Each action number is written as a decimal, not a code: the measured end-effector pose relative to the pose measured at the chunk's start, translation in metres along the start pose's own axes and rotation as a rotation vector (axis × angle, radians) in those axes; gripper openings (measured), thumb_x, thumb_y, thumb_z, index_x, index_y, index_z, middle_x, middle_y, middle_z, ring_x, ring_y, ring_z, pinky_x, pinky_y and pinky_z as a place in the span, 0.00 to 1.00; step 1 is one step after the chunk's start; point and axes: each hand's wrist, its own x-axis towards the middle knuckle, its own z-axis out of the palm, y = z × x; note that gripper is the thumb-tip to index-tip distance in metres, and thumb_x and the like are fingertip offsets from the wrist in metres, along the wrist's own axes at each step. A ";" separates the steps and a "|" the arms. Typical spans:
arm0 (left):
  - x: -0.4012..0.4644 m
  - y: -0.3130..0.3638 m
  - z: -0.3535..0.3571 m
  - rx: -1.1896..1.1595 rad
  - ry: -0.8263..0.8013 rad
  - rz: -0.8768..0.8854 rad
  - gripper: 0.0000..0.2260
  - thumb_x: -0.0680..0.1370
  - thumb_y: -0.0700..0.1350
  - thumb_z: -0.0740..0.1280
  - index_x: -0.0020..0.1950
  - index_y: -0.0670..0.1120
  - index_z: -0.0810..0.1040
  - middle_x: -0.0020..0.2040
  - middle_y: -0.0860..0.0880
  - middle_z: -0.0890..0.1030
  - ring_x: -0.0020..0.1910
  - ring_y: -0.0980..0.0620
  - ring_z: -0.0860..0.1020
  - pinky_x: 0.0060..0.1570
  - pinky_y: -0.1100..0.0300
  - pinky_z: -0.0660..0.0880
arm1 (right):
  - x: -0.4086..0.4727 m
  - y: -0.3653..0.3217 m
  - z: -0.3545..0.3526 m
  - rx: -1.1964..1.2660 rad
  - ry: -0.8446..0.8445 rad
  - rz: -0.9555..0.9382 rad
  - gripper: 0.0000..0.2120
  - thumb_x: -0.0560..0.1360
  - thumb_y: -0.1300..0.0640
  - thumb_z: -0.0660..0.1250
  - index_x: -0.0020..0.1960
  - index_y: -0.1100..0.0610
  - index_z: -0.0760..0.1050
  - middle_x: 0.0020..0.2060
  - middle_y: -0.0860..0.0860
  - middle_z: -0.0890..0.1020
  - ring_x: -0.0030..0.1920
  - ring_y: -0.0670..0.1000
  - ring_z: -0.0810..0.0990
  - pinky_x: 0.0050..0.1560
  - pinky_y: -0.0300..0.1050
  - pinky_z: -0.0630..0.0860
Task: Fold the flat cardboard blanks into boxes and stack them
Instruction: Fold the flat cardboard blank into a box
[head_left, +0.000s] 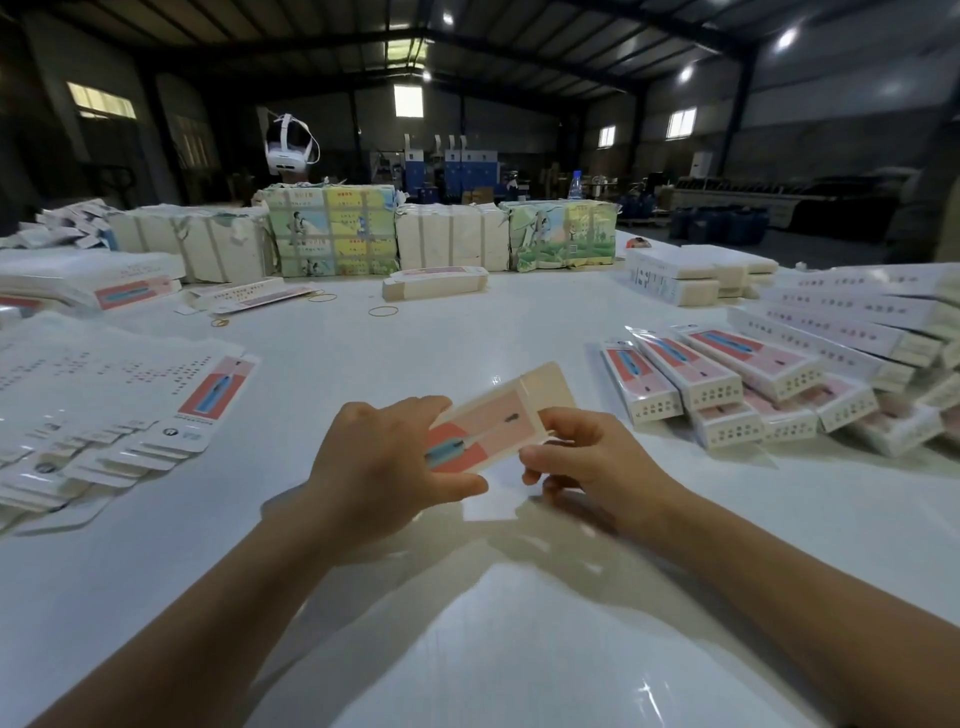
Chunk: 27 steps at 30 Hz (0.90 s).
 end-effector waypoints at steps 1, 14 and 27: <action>0.001 -0.001 -0.001 -0.044 -0.020 -0.013 0.34 0.63 0.70 0.62 0.65 0.56 0.69 0.62 0.55 0.77 0.41 0.52 0.77 0.51 0.59 0.76 | 0.000 0.000 0.000 -0.071 0.023 -0.056 0.11 0.68 0.59 0.70 0.45 0.46 0.83 0.36 0.45 0.83 0.35 0.46 0.79 0.33 0.38 0.75; -0.003 0.001 0.007 -0.313 0.208 0.006 0.29 0.66 0.69 0.61 0.63 0.57 0.69 0.59 0.59 0.75 0.46 0.54 0.78 0.44 0.59 0.79 | -0.010 -0.006 0.015 -0.372 0.562 -0.538 0.15 0.75 0.66 0.66 0.58 0.51 0.77 0.47 0.43 0.76 0.41 0.45 0.77 0.44 0.38 0.76; -0.002 -0.001 0.014 -0.199 0.222 0.045 0.29 0.66 0.71 0.60 0.62 0.56 0.71 0.56 0.58 0.78 0.44 0.54 0.78 0.42 0.64 0.77 | -0.013 -0.004 0.019 -0.426 0.447 -0.489 0.31 0.75 0.64 0.67 0.71 0.45 0.57 0.43 0.43 0.78 0.45 0.43 0.77 0.44 0.32 0.75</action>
